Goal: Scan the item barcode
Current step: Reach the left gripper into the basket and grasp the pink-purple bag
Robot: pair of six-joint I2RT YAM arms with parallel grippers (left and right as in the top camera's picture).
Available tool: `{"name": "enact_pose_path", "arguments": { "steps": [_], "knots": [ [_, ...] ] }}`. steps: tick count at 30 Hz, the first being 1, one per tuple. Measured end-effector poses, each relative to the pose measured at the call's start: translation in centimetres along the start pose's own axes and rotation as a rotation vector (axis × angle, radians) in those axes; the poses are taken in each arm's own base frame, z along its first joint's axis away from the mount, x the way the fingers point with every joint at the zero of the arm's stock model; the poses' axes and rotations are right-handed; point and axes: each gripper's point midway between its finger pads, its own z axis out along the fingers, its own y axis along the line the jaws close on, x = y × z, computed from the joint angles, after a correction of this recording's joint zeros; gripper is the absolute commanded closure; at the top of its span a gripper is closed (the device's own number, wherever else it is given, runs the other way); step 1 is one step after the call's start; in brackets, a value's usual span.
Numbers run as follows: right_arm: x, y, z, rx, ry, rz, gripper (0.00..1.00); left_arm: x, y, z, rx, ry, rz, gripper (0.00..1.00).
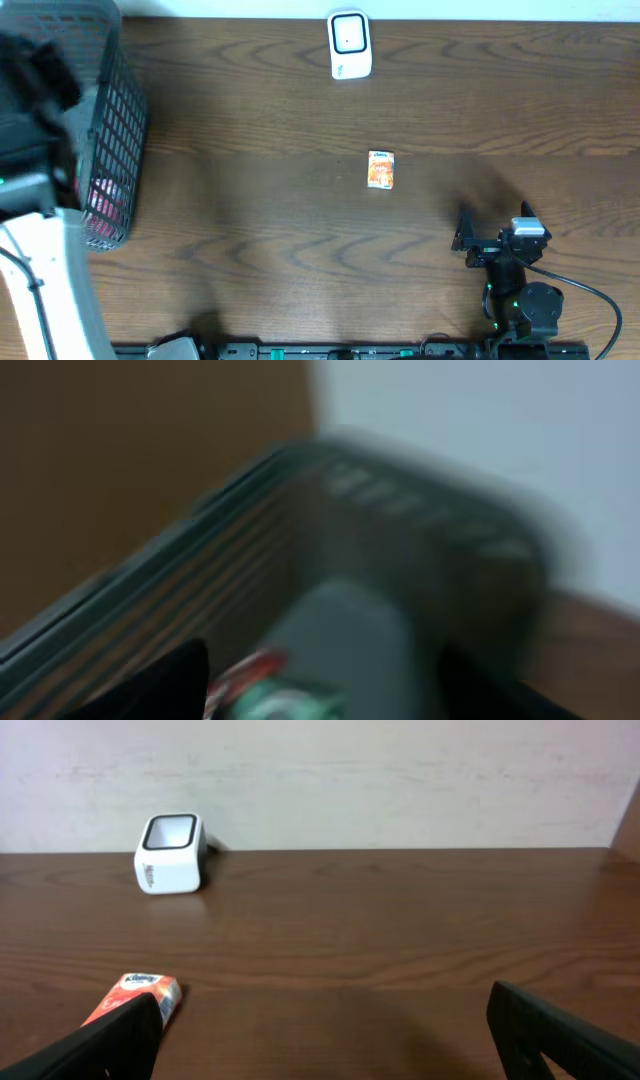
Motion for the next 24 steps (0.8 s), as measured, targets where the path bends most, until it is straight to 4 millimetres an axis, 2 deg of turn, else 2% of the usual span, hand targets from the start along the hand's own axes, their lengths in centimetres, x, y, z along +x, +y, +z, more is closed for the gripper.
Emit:
{"name": "enact_pose_path", "arguments": {
  "steps": [3,5,9,15,24],
  "knots": [
    [0.0,0.0,0.0,0.000,0.000,0.000,0.01,2.8,5.2,2.2,-0.139,0.114,-0.032,0.12],
    [0.0,0.0,0.0,0.000,0.000,0.000,0.01,4.8,7.1,3.0,-0.185,0.190,-0.037,0.08],
    [0.0,0.0,0.0,0.000,0.000,0.000,0.01,8.5,9.2,4.3,-0.238,0.323,-0.041,0.08],
    [0.0,0.0,0.0,0.000,0.000,0.000,0.01,12.3,9.6,5.5,-0.251,0.478,-0.019,0.08],
    [0.0,0.0,0.0,0.000,0.000,0.000,0.01,19.6,8.3,9.3,-0.212,0.746,0.010,0.08]
  ]
}}
